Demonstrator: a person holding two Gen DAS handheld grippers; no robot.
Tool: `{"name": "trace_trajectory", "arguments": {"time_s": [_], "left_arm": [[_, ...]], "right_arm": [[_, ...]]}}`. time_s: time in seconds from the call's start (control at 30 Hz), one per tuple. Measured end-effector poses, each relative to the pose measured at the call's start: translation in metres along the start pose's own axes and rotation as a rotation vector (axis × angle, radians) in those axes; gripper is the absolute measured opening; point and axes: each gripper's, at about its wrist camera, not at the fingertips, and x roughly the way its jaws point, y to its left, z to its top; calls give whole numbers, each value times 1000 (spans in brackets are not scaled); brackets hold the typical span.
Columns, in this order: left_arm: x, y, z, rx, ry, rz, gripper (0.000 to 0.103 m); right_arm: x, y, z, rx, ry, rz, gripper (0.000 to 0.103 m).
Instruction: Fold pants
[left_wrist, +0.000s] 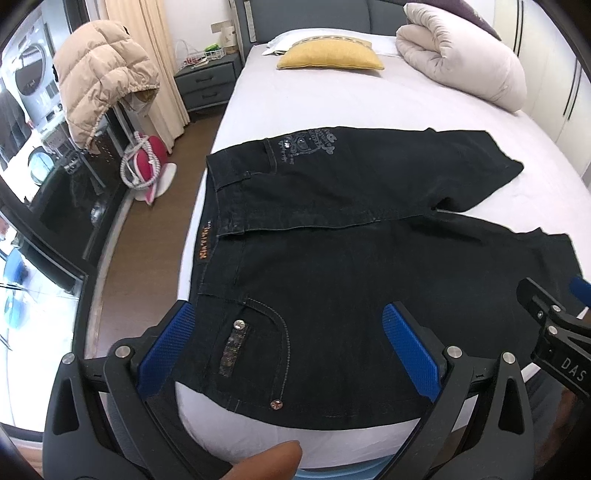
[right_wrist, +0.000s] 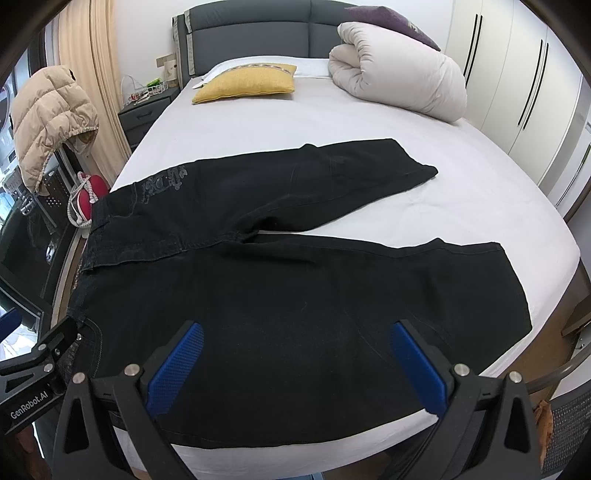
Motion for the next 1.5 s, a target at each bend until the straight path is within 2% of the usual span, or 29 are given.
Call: {"name": "trace_trajectory", "arguments": {"time_s": [0.13,0.3,0.43,0.5,0.6,0.73,0.77,0.8,0.9,0.97,1.0,1.03,1.07,1.13,1.27,1.4,1.43,1.5], "left_arm": [[6,7,7,-20,7,-35,103],[10,16,21,-13,-27,-57,103],[12,21,36,-5,-82,-156,103],[10,20,41,1,-116,-168,103],[8,14,47,19,-179,-171,103],[26,16,62,-3,-140,-154,103],[32,20,70,-23,-128,-155,103],[39,25,82,-38,-129,-124,103],[58,37,126,-13,-161,-59,103],[66,42,158,32,-214,-46,103],[72,44,174,64,-230,-39,103],[83,45,196,113,-237,-35,103],[93,47,210,146,-232,-37,103],[115,50,237,206,-221,-46,103],[179,50,277,340,-98,-126,103],[236,46,283,435,37,-190,103],[247,47,283,447,62,-206,103],[268,48,285,457,121,-273,103]], "right_arm": [[-2,1,2,-7,-17,22,103],[-4,8,9,-32,-57,77,103],[-5,7,20,-10,-105,180,103],[-6,7,28,1,-140,226,103],[-13,4,45,12,-223,309,103],[-20,4,69,-25,-324,412,103],[-21,6,79,-41,-341,454,103],[-21,6,85,-48,-351,483,103],[-19,9,109,-73,-389,570,103],[-7,15,121,-108,-348,609,103],[5,21,130,-122,-288,634,103],[16,24,135,-128,-247,659,103],[30,29,143,-133,-171,742,103],[47,34,148,-129,-109,806,103],[88,54,156,-161,40,907,103],[128,74,162,-183,189,969,103],[136,80,164,-199,215,969,103],[138,82,164,-240,205,936,101]]}}
